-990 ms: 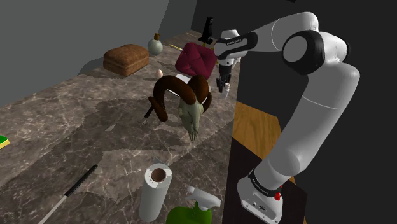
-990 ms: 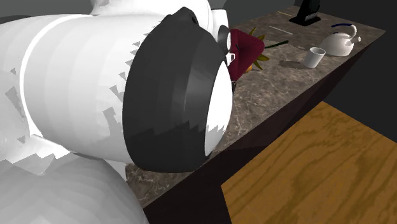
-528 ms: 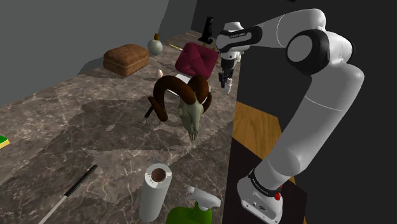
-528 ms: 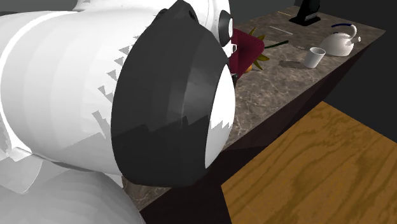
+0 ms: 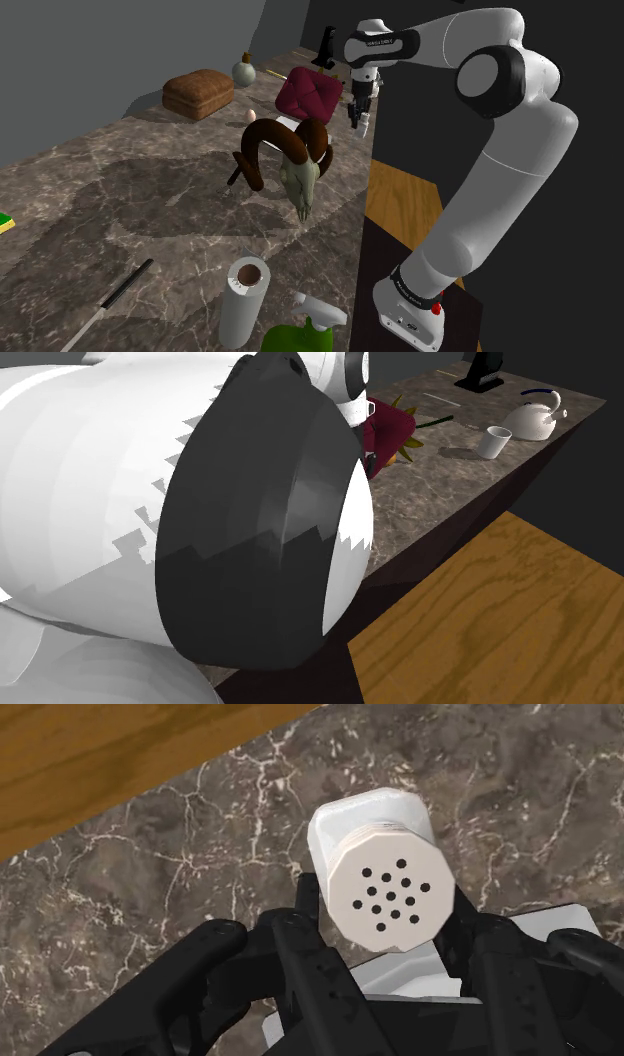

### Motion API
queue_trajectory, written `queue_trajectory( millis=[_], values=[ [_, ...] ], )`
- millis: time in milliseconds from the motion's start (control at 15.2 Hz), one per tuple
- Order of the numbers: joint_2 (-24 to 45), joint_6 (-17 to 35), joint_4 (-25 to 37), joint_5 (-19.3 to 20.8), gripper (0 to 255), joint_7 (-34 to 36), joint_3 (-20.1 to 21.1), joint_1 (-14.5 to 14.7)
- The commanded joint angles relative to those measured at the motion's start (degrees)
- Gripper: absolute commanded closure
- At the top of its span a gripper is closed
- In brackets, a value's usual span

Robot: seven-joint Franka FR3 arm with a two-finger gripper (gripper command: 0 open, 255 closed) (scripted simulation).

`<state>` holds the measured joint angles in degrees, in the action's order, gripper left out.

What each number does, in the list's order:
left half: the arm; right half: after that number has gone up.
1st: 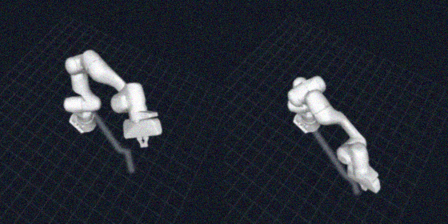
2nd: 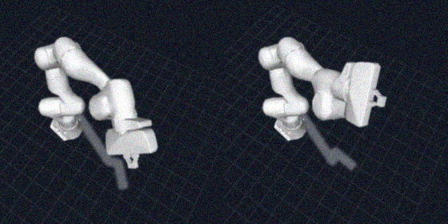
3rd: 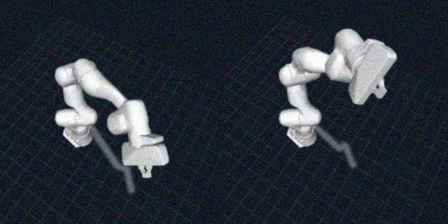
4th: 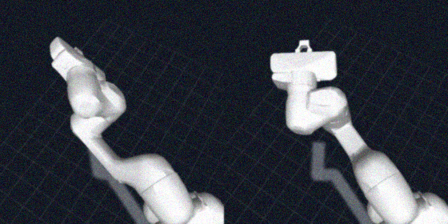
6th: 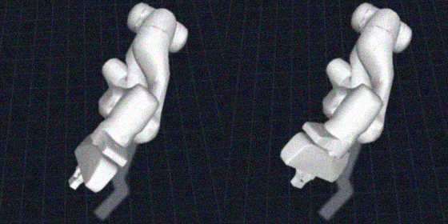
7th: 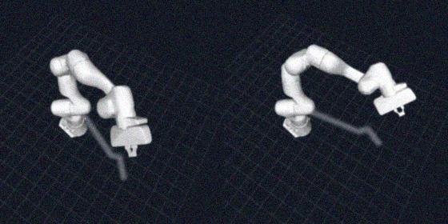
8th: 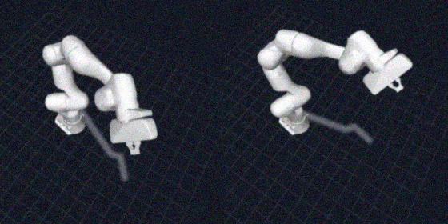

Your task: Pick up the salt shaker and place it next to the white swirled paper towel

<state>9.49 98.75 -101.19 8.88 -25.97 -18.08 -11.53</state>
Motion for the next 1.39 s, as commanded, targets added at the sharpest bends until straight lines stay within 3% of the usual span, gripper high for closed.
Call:
queue_trajectory(
  millis=[0,1320],
  values=[
    [-0.2,-1.3,1.2,0.0,255,-0.3,-0.1,-0.1],
    [0.2,-16.6,17.0,0.0,255,-3.0,-0.2,-0.1]
  ],
)
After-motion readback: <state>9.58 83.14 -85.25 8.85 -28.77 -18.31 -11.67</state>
